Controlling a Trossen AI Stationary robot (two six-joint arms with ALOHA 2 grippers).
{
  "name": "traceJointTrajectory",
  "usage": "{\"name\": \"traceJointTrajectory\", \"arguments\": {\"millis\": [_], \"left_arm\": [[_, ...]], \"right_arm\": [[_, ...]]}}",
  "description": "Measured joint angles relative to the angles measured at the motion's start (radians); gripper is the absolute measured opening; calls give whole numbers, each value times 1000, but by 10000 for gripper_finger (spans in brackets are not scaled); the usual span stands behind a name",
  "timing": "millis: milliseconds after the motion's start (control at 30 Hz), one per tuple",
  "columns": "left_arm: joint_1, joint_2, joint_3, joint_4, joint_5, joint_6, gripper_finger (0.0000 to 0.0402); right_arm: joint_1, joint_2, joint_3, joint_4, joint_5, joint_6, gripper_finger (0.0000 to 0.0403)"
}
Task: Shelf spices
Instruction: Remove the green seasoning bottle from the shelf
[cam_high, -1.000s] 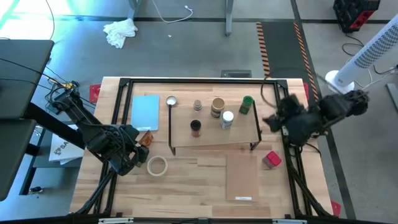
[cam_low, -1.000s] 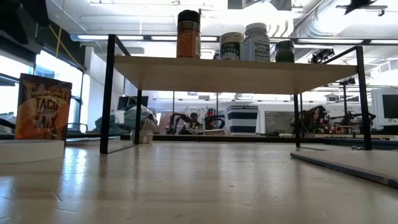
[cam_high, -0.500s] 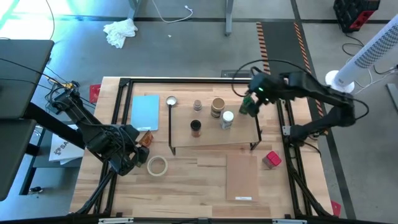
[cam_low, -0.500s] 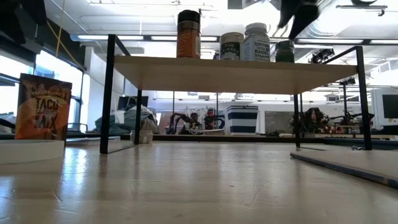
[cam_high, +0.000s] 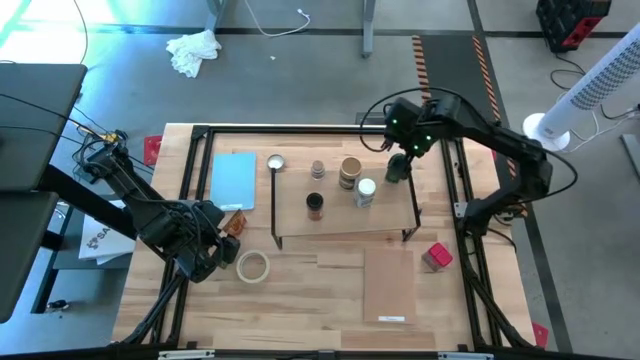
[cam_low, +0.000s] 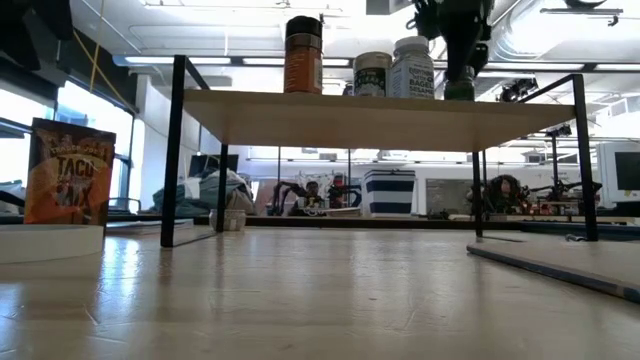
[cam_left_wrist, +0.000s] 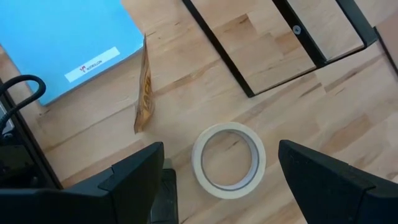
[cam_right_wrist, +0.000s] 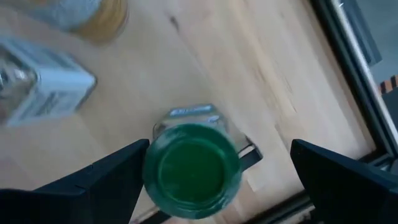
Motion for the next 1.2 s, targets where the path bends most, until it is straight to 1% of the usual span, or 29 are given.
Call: {"name": "traceJointTrajectory", "arguments": {"millis": [233, 433, 533, 600, 733, 867, 1000, 1133, 1200], "left_arm": [[0, 0, 0, -7, -10, 0, 314], [0, 0, 0, -8, -10, 0, 314], [0, 0, 0, -18, -10, 0, 314], [0, 0, 0, -19, -11, 0, 314], [0, 0, 0, -22, -11, 0, 314], [0, 0, 0, -23, -12, 1, 314], [0, 0, 0, -26, -13, 18, 314], [0, 0, 0, -27, -13, 25, 314], [0, 0, 0, -32, -13, 26, 314]], "right_arm": [[0, 67, 0, -14, 1, -41, 385], [0, 110, -1, -83, 1, -67, 385], [1, 117, -1, -62, 1, -66, 382], [1, 115, -1, -34, 1, -60, 373], [1, 111, -1, -39, 1, -58, 344], [1, 111, -1, -60, 1, -61, 303], [1, 111, -1, -65, 1, -58, 250], [1, 103, -2, -70, 3, -38, 188], [2, 87, -2, -70, 9, -41, 184]]}}
